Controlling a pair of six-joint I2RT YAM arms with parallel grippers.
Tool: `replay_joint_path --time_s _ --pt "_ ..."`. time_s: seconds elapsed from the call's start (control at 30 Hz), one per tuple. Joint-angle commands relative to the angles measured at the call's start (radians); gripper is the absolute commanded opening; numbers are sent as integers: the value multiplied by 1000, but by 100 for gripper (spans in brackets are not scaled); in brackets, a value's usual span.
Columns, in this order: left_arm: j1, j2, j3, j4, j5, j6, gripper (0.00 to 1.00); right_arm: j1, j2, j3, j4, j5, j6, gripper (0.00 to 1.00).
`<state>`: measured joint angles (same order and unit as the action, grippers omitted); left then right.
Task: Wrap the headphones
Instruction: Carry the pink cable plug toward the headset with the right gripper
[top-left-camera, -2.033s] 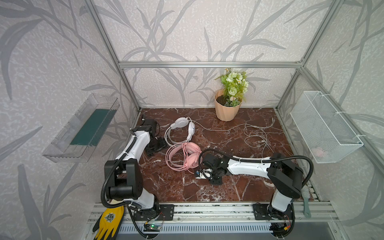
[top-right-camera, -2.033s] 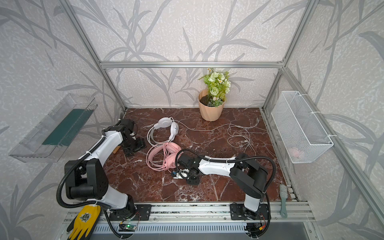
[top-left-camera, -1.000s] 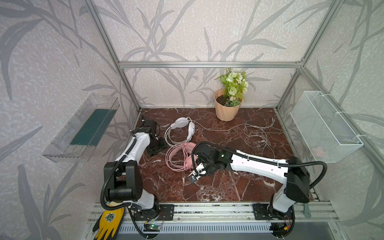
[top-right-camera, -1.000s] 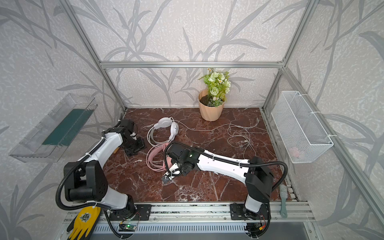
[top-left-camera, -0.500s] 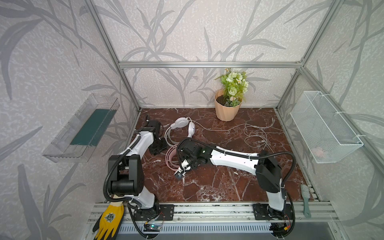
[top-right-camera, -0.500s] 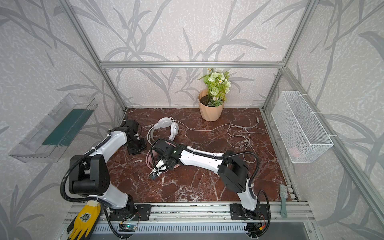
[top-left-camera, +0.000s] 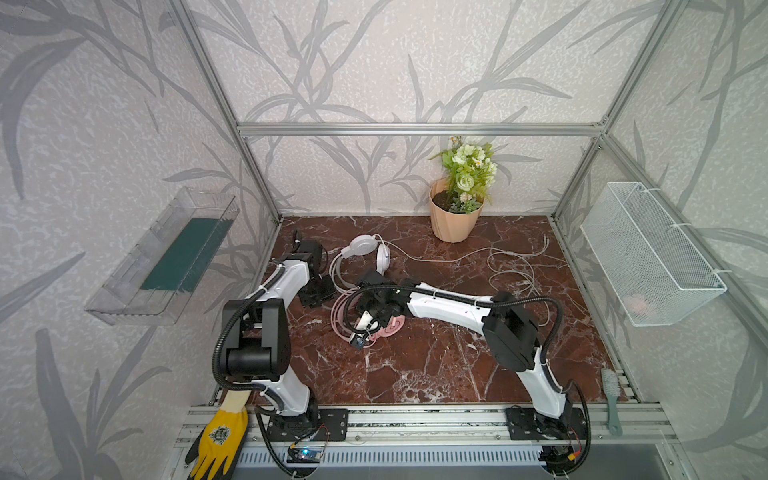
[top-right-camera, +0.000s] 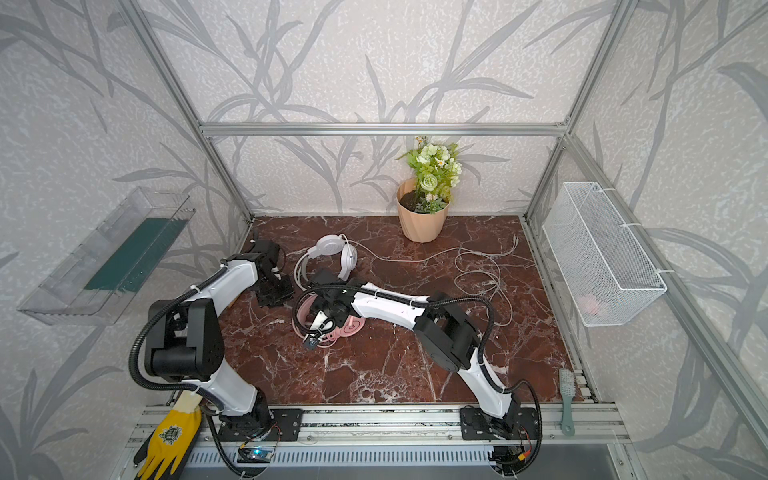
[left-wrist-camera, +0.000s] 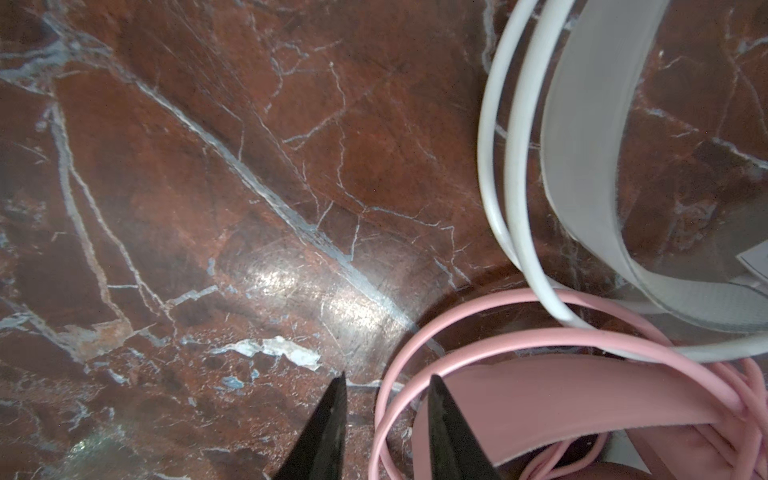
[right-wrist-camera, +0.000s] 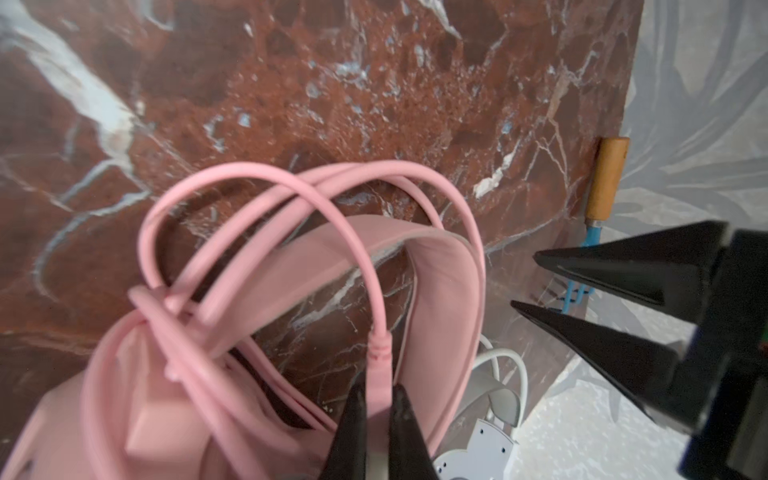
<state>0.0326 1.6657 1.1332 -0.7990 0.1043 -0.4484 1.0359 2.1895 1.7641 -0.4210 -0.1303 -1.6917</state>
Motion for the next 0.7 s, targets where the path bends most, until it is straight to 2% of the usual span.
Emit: replay_joint_path --time_s 0.0,0.07,0.1,0.17,0.27,0.37,0.67 --pt "-5 -32 -19 -23 1 -3 32 6 41 -17 45 10 -17 0" --pt "-5 -55 -20 -38 7 -1 33 6 51 -15 60 20 0 1" --pt "-5 -67 -21 -43 8 -2 33 6 55 -16 70 23 6 4" --pt "-5 -94 -17 -60 16 1 33 6 65 -17 87 24 9 18" --pt "-5 -124 4 -102 17 14 33 6 74 -14 107 14 26 27" --pt "-5 -159 17 -137 20 28 34 4 73 -7 108 6 41 31" --pt "-2 -224 4 -183 52 40 34 -6 40 -12 102 -25 58 51"
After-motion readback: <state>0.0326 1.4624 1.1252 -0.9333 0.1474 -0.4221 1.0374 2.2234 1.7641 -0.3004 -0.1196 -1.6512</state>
